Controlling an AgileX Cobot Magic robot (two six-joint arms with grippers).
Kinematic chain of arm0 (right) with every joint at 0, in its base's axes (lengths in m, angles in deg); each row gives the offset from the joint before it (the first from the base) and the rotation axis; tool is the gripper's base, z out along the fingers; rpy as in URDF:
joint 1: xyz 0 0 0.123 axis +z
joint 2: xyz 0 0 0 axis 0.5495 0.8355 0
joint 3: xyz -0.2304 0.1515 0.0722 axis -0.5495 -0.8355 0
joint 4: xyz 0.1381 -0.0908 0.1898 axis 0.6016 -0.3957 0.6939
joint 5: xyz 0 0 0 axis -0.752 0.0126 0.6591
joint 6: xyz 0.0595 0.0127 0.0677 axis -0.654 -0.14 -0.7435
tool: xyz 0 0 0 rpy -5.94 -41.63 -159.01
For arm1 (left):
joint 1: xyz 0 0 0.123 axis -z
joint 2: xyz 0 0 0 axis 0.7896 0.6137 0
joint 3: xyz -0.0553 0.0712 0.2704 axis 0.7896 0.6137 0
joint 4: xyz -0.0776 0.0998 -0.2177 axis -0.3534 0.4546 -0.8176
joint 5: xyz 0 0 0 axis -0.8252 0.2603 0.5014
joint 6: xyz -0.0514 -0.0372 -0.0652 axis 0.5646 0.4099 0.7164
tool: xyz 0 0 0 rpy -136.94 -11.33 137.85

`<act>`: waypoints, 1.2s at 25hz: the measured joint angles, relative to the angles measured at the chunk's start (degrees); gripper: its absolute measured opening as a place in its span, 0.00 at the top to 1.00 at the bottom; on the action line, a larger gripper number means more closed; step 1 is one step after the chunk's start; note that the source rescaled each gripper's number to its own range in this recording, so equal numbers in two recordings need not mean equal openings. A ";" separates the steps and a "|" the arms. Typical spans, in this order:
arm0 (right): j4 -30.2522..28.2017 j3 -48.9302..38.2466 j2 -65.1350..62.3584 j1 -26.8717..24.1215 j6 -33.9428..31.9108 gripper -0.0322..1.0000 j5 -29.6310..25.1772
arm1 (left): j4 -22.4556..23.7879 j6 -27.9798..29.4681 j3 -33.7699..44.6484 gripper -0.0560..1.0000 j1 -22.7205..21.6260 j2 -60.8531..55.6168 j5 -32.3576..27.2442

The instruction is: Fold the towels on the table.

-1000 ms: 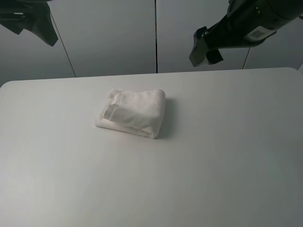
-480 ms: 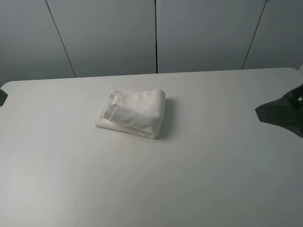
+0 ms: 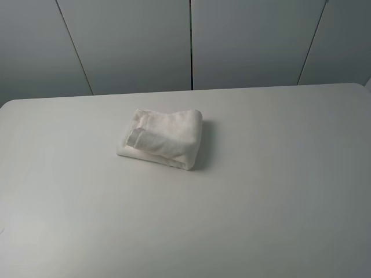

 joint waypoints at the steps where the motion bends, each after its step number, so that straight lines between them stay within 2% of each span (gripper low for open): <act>1: 0.00 0.00 -1.25 0.00 0.00 0.01 -0.62 | -0.12 0.00 0.63 0.01 0.00 -1.82 0.00; 10: 4.26 -2.97 -11.61 0.00 4.16 0.01 -1.94 | -2.40 0.13 4.12 0.01 0.00 -16.79 -3.24; 14: 9.20 -5.01 -15.33 0.00 8.71 0.01 0.10 | -2.49 0.13 4.26 0.01 0.00 -22.08 -3.57; 17: 10.39 -5.16 -17.10 0.00 10.29 0.01 0.50 | -2.49 0.13 4.26 0.01 0.00 -25.50 -3.33; 23: 12.21 -5.16 -17.68 0.00 13.31 0.01 0.63 | -2.52 0.13 5.70 0.01 0.00 -26.44 -1.83; 30: 12.08 -5.16 -19.79 -0.59 13.08 0.01 0.74 | -3.86 -0.87 5.83 0.01 -0.22 -26.44 -1.83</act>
